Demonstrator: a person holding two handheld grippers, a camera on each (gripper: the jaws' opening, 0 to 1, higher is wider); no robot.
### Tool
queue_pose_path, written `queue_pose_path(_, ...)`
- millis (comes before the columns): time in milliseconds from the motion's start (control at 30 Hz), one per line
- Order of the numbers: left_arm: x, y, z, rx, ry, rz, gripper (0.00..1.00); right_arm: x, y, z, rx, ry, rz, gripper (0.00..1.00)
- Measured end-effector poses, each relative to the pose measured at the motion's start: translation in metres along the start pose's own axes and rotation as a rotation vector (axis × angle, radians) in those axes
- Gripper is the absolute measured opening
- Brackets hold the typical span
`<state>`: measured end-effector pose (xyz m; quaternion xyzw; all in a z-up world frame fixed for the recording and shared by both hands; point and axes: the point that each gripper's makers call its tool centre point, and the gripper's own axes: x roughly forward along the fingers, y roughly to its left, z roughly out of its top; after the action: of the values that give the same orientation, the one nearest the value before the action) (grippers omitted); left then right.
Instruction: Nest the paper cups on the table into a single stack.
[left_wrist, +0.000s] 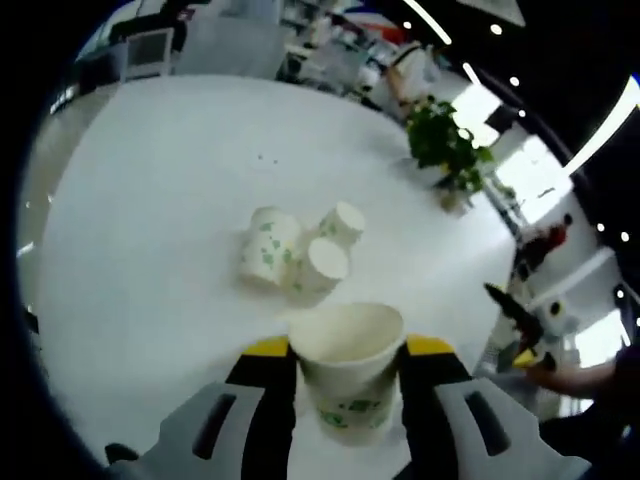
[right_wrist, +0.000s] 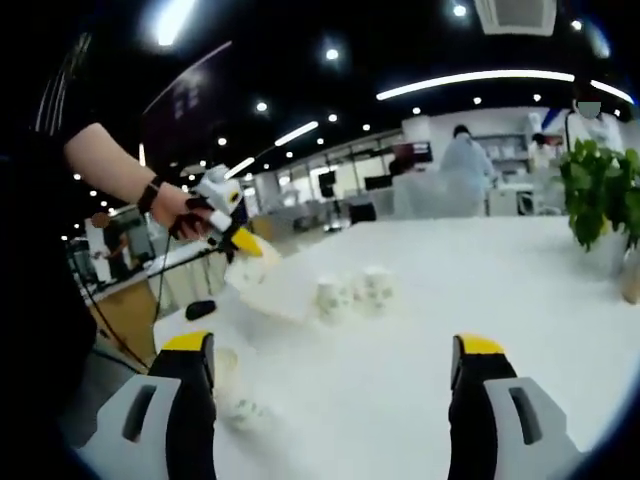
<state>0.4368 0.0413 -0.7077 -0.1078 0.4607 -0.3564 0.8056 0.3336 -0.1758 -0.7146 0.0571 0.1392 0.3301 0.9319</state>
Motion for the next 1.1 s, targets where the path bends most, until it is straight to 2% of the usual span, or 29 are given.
queue_pose_path(167, -0.009, -0.017, 0.008, 0.031, -0.048, -0.043, 0.38, -0.001, -0.001, 0.005, -0.012, -0.003, 0.0, 0.97)
queue_pose_path(300, -0.016, -0.031, 0.01, 0.037, -0.059, -0.069, 0.38, 0.0, -0.002, 0.007, -0.018, 0.002, 0.002, 0.97)
queue_pose_path(400, -0.022, -0.048, 0.015, 0.062, -0.104, -0.112, 0.38, 0.0, -0.003, 0.007, -0.024, 0.005, 0.006, 0.97)
queue_pose_path(467, -0.025, -0.054, 0.012, 0.066, -0.112, -0.119, 0.38, 0.001, -0.002, 0.008, -0.028, 0.008, 0.007, 0.97)
queue_pose_path(567, -0.027, -0.071, 0.015, 0.079, -0.175, -0.186, 0.39, 0.001, -0.002, 0.008, -0.028, 0.01, 0.009, 0.97)
queue_pose_path(667, -0.03, -0.084, 0.008, 0.117, -0.195, -0.225, 0.39, 0.001, 0.0, 0.009, -0.032, 0.011, 0.008, 0.96)
queue_pose_path(700, -0.03, -0.085, 0.006, 0.118, -0.191, -0.222, 0.39, 0.001, 0.0, 0.01, -0.036, 0.007, 0.007, 0.95)
queue_pose_path(733, -0.032, -0.089, 0.007, 0.137, -0.215, -0.238, 0.39, 0.001, 0.0, 0.01, -0.039, 0.008, 0.008, 0.95)
queue_pose_path(833, -0.036, -0.091, 0.006, 0.133, -0.235, -0.25, 0.39, 0.001, 0.002, 0.008, -0.036, 0.014, 0.012, 0.95)
queue_pose_path(1100, -0.047, -0.107, 0.002, 0.203, -0.335, -0.311, 0.39, 0.001, 0.004, 0.003, -0.026, 0.023, 0.012, 0.95)
